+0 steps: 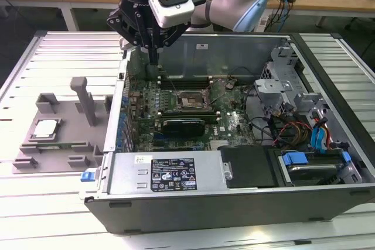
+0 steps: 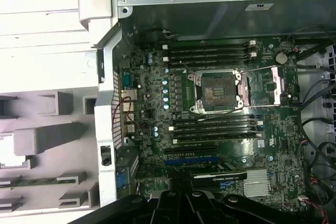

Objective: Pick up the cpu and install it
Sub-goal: 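Reach for the cpu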

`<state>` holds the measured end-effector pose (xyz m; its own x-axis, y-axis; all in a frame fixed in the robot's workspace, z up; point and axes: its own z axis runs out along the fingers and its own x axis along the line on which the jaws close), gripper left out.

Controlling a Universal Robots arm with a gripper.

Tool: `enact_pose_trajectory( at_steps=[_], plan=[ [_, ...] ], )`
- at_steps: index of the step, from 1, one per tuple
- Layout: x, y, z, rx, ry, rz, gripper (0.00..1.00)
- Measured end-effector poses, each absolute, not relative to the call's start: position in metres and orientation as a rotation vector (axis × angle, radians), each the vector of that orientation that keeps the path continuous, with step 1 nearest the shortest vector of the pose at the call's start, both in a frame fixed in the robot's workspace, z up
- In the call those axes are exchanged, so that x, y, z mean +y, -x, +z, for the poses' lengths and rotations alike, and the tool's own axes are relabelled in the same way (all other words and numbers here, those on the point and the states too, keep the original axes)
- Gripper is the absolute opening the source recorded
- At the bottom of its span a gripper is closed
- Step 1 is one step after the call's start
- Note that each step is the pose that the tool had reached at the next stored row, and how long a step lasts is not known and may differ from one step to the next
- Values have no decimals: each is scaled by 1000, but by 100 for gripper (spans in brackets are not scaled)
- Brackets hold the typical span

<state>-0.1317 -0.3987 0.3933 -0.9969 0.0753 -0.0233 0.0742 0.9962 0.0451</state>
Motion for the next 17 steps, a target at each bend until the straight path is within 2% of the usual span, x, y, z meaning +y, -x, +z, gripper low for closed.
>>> enact_pose_trajectory(
  at_steps=[17],
  plan=[
    [-399, 144, 393, 3114, -117, 69, 11]
  ],
)
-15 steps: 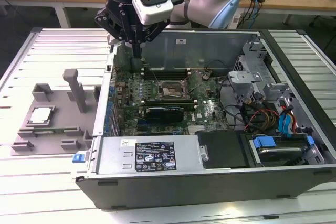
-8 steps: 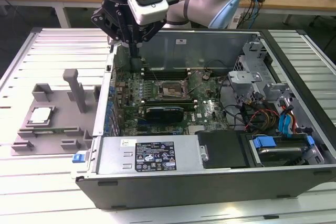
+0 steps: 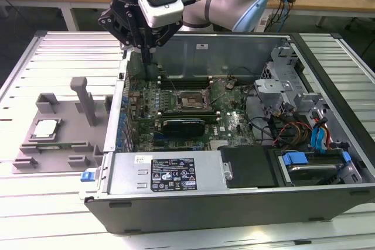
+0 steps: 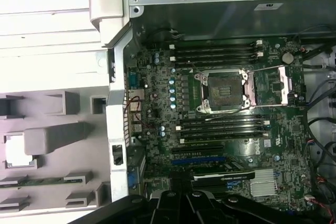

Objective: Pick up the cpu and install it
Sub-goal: 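Reach for the cpu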

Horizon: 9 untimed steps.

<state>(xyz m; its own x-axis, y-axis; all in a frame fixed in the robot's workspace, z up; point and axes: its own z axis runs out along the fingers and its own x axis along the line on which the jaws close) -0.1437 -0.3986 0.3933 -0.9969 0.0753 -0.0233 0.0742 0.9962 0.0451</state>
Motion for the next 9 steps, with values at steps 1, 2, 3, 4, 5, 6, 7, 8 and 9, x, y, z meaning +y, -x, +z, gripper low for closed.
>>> enact_pose_trajectory(
  at_steps=[1, 2, 3, 4, 5, 6, 7, 8, 9],
  plan=[
    [-399, 144, 393, 3114, -117, 69, 11],
    [-399, 145, 393, 3114, -117, 69, 11],
    [-399, 146, 393, 3114, -117, 69, 11],
    [-399, 146, 393, 3114, -117, 69, 11],
    [-399, 148, 393, 3114, -117, 69, 11],
    [-399, 149, 393, 3114, -117, 69, 11],
    [-399, 151, 393, 3114, -117, 69, 11],
    [-399, 151, 393, 3114, -117, 69, 11],
    [-399, 152, 393, 3114, -117, 69, 11]
  ],
)
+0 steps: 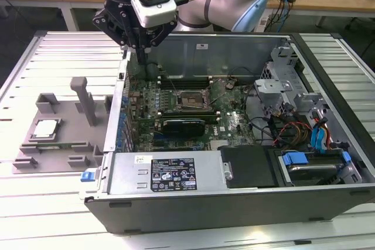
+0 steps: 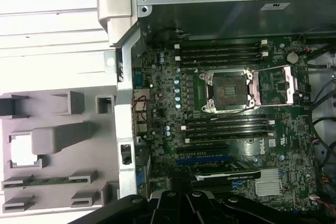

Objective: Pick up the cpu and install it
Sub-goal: 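Reach for the cpu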

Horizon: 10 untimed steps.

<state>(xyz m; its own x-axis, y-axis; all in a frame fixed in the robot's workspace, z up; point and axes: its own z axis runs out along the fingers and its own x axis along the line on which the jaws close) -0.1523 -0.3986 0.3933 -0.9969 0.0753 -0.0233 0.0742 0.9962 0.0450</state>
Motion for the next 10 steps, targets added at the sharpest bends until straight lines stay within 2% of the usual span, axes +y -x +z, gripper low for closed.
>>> enact_pose_trajectory(
  at_steps=[10],
  plan=[
    [-399, 162, 393, 3114, -117, 69, 11]
  ],
)
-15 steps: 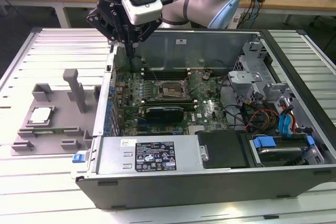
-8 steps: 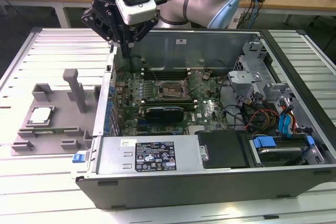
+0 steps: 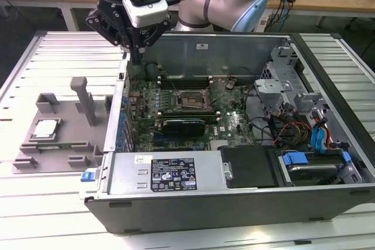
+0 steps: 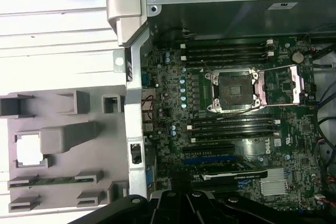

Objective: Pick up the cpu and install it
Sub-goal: 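Reach for the cpu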

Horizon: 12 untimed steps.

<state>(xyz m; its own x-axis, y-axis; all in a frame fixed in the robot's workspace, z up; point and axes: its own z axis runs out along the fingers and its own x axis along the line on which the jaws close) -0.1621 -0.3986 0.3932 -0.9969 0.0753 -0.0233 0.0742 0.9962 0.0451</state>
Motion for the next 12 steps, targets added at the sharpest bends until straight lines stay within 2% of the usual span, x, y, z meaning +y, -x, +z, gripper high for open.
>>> enact_pose_trajectory(
  at_steps=[12],
  plan=[
    [-398, 180, 393, 3114, -117, 69, 11]
  ],
)
